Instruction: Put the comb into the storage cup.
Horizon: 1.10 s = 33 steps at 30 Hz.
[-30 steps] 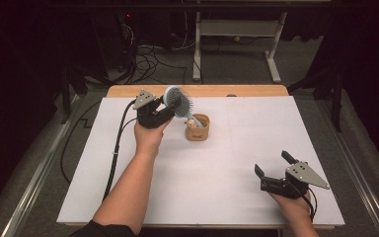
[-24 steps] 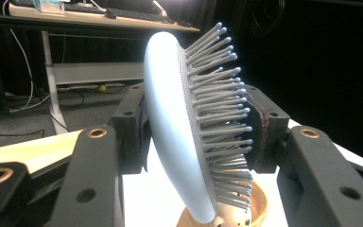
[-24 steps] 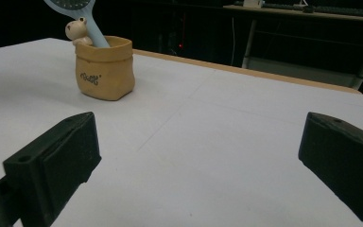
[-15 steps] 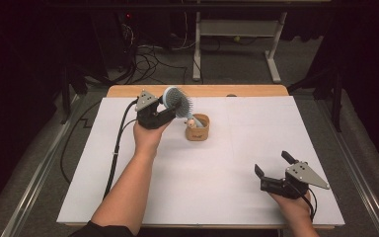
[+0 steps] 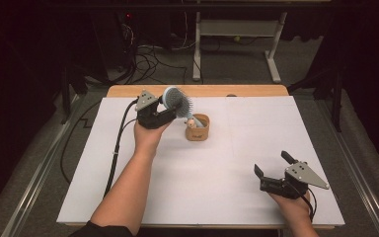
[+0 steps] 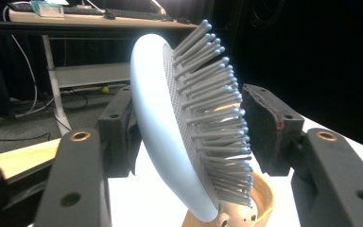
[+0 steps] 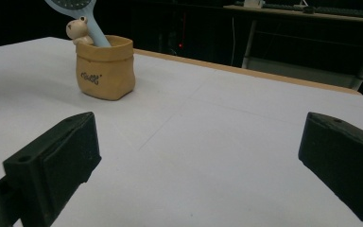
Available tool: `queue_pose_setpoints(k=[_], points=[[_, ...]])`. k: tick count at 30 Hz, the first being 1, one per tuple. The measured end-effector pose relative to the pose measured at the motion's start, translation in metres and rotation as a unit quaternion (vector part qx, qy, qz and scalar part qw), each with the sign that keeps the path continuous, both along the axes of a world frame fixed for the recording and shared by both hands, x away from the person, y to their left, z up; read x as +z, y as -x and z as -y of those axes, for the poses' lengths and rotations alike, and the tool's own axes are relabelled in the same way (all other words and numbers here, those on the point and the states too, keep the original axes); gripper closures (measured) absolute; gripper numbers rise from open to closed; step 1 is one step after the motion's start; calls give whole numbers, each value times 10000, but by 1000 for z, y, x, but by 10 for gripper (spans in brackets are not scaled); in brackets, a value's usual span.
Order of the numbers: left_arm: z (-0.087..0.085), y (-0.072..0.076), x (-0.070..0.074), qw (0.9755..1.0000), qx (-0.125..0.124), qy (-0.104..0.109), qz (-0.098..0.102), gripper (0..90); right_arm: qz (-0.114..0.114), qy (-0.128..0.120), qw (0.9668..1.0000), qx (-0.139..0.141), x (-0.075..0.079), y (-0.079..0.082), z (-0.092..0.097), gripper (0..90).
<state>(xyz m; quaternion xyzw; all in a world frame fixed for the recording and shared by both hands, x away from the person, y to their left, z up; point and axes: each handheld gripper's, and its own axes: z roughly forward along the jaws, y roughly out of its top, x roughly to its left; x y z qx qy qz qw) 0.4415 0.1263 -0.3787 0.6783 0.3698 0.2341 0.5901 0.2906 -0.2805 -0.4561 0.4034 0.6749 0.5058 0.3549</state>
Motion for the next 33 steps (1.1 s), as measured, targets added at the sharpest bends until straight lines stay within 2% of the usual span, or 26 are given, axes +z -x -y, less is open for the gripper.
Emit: queue_pose_setpoints(k=[6,10,17,24,31,33], points=[[1,0,0,10000,-21,-36,8,386,5,0,10000,4,0,0,0,1],[0,-1,1,10000,1,4,-72,312,0,-4,10000,-2,0,0,0,1],[1,-1,1,9999,29,-43,-100,265,2,4,10000,-3,0,0,0,1],[0,-1,1,9998,39,-97,-143,157,-2,2,10000,2,0,0,0,1],[0,3,2,9996,-64,-267,-93,8,-22,14,10000,7,-1,0,-1,1],[0,5,2,9993,-113,-340,-76,4,-25,11,10000,9,-1,0,-1,1]])
